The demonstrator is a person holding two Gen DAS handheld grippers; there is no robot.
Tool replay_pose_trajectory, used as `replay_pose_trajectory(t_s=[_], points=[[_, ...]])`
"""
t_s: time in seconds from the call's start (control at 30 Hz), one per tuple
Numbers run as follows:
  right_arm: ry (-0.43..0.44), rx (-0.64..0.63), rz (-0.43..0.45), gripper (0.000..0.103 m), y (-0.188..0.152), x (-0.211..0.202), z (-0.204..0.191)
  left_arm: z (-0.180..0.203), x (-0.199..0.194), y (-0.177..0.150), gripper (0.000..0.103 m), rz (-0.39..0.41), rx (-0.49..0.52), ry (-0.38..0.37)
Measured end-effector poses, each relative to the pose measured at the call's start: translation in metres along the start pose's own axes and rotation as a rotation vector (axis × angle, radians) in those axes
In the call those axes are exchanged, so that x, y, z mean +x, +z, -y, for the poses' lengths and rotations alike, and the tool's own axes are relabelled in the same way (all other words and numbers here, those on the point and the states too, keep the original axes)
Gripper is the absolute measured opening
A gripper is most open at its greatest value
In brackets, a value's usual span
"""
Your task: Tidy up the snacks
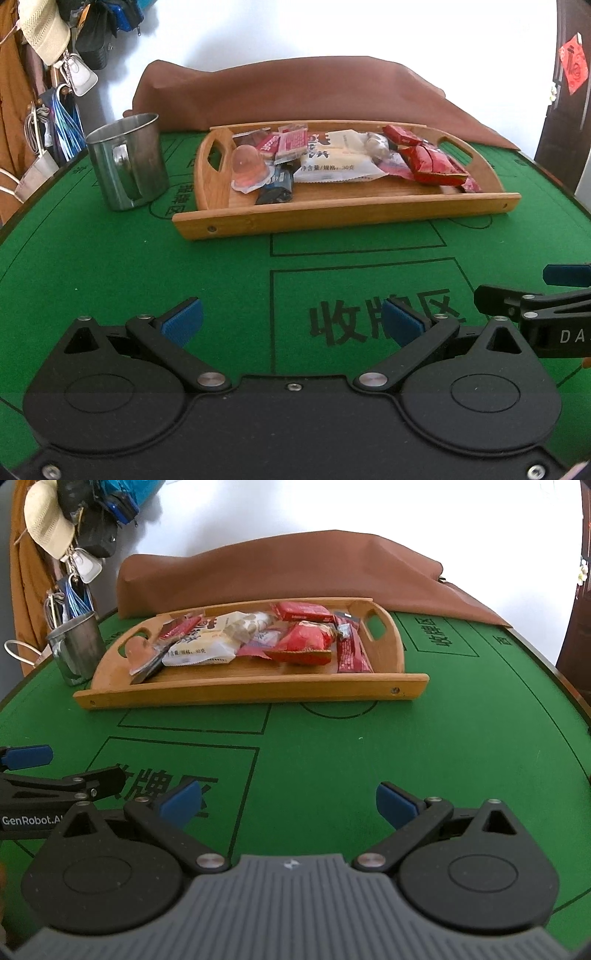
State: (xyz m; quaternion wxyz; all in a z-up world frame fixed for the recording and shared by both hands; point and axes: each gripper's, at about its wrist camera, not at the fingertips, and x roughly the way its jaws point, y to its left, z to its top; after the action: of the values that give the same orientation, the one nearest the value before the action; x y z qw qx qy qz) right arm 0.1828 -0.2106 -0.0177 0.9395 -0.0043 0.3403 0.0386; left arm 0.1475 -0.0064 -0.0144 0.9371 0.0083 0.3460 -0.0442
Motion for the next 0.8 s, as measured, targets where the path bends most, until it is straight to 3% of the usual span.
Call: replay_pose_trajectory(t_s=[0.8], points=[[-0.053,-0.039,-0.034,0.103,-0.001,0.015,-0.008,0.001,0.015,0.000,0.103,-0.053,-0.017,0.013]])
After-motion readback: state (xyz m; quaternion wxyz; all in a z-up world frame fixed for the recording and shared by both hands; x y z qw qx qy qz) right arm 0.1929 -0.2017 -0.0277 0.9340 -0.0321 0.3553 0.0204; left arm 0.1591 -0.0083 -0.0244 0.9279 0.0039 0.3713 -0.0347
